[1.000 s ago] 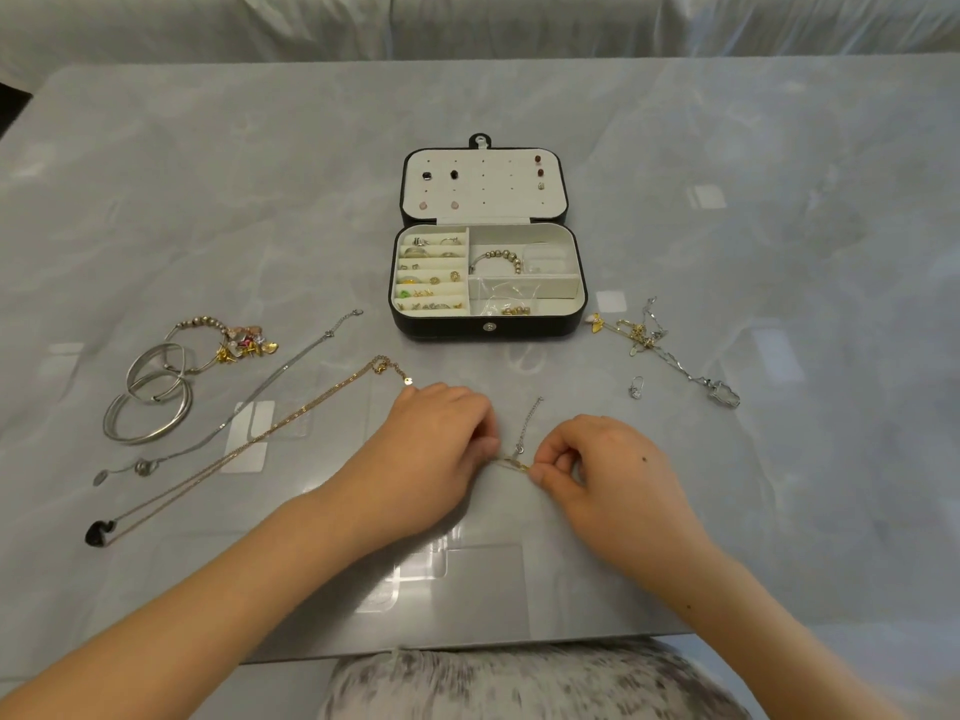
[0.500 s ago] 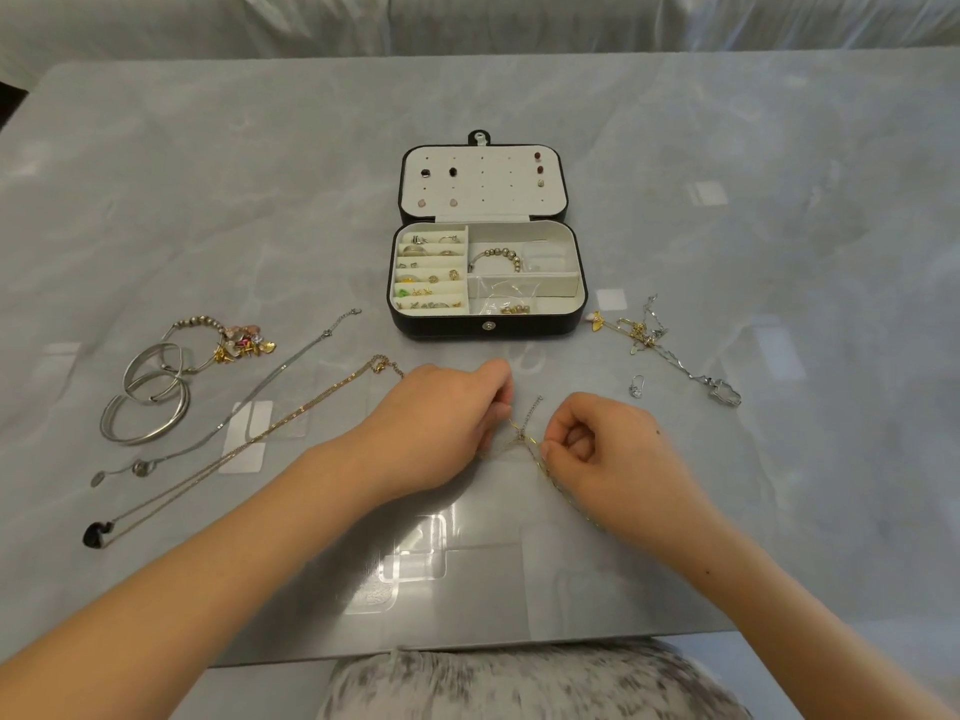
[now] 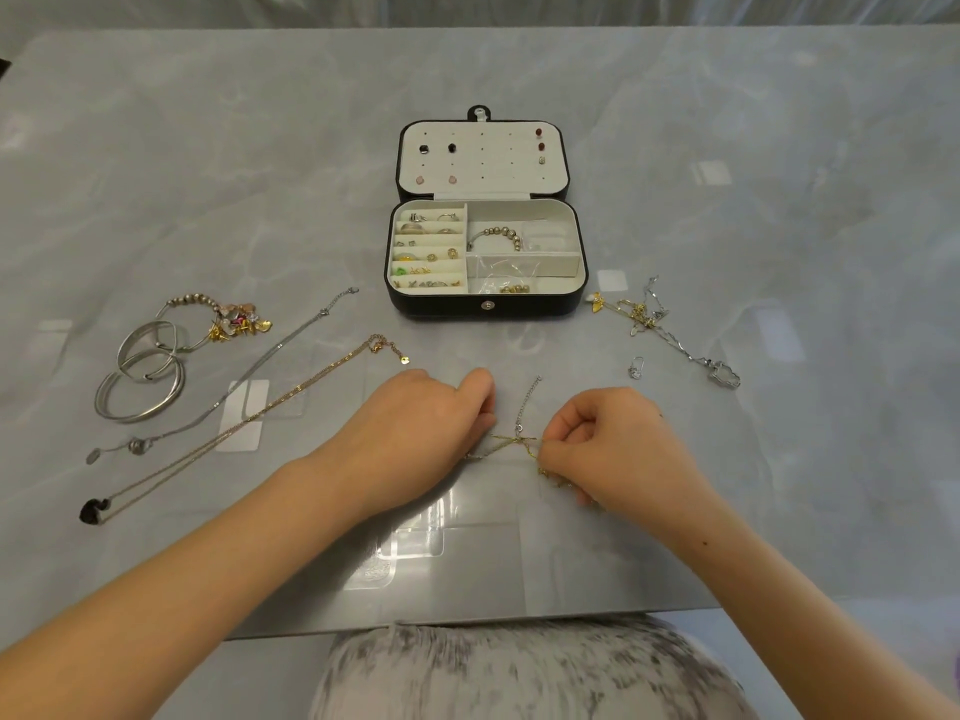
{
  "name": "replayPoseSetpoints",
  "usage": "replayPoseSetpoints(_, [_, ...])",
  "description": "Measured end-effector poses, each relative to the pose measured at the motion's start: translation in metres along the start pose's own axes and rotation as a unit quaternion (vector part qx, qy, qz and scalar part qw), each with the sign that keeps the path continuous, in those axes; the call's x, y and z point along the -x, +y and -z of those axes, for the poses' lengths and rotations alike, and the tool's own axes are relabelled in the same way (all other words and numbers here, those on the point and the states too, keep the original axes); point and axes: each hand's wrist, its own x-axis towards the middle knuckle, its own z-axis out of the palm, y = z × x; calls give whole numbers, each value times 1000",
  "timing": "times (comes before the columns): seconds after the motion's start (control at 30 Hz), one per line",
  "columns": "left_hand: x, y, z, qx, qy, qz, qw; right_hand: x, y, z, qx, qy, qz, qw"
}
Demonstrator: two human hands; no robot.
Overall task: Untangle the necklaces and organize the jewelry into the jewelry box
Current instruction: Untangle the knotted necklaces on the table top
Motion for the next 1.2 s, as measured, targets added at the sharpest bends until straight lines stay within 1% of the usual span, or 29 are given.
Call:
replayPoseSetpoints(0.07, [-1, 0, 1, -8, 10, 6, 1000, 2, 0, 2, -35, -23, -15, 999])
replayPoseSetpoints(0.13, [0, 0, -2, -3, 18, 10, 1000, 3, 1, 4, -52, -29, -19, 998])
replayPoseSetpoints(0.23, [6, 0, -4, 24, 34, 7, 999, 6, 3, 8, -59, -33, -27, 997])
replayPoseSetpoints(0.33, [12, -1, -8, 72, 27, -3, 997, 9, 8, 9, -59, -38, -37, 997])
replayPoseSetpoints(0.43, [15, -4, -10, 86, 25, -27, 996, 12, 13, 8, -61, -36, -48, 996])
replayPoseSetpoints(0.5, [15, -4, -10, 78, 33, -43, 995, 15, 15, 5, -53, -11, -41, 998])
replayPoseSetpoints(0.6, [14, -3, -11, 73, 46, -59, 994, 19, 17, 3, 49, 90, 4, 995])
replayPoseSetpoints(0.63, [14, -2, -11, 71, 47, -62, 994, 21, 17, 4, 83, 111, 11, 990])
replayPoseSetpoints(0.67, [14, -2, -12, 70, 49, -62, 994, 23, 16, 4, 110, 120, 15, 987])
replayPoseSetpoints(0.8, [13, 2, -9, 65, 55, -64, 994, 27, 20, 9, 209, 116, 53, 970])
replayPoseSetpoints(0.9, [12, 5, -4, 68, 61, -57, 994, 27, 24, 10, 302, 141, 99, 938])
replayPoseSetpoints(0.93, [12, 6, -1, 72, 64, -56, 994, 26, 25, 10, 320, 161, 128, 925])
replayPoseSetpoints(1.0, [12, 8, 3, 76, 68, -56, 993, 24, 26, 8, 302, 191, 191, 914])
replayPoseSetpoints(1.03, [12, 9, 4, 80, 69, -53, 993, 22, 25, 7, 283, 189, 222, 914])
replayPoseSetpoints(1.1, [11, 12, 7, 103, 65, -34, 992, 15, 25, 3, 253, 143, 258, 921])
replayPoseSetpoints(1.2, [7, 17, 6, 150, 40, -5, 988, 6, 23, -2, 244, 83, 265, 929])
